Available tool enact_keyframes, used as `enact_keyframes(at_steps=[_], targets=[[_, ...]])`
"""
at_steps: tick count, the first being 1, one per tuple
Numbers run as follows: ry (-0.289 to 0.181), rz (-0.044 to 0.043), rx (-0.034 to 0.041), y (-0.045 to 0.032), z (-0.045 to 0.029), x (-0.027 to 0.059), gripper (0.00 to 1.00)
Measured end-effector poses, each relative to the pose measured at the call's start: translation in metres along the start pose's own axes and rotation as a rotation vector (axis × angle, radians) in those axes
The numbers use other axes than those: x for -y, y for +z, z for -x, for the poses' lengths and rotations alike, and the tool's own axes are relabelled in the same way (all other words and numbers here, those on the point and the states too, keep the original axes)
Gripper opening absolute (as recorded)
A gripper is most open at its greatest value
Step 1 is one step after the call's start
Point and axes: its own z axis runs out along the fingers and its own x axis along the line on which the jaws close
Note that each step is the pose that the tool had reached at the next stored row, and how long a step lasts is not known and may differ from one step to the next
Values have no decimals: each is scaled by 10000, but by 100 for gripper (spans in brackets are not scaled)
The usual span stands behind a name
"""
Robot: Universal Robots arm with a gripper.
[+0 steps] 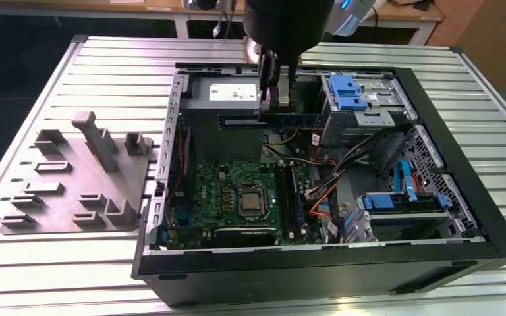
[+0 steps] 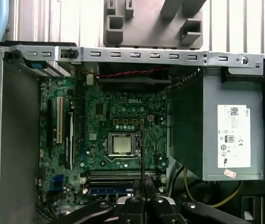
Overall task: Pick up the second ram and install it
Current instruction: 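Pick up the second ram and move it above second insertion slot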
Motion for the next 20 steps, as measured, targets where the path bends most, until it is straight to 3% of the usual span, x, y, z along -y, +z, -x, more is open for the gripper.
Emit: enact_keyframes(at_steps=[20], targets=[[0,1,4,318,-24,10,12]])
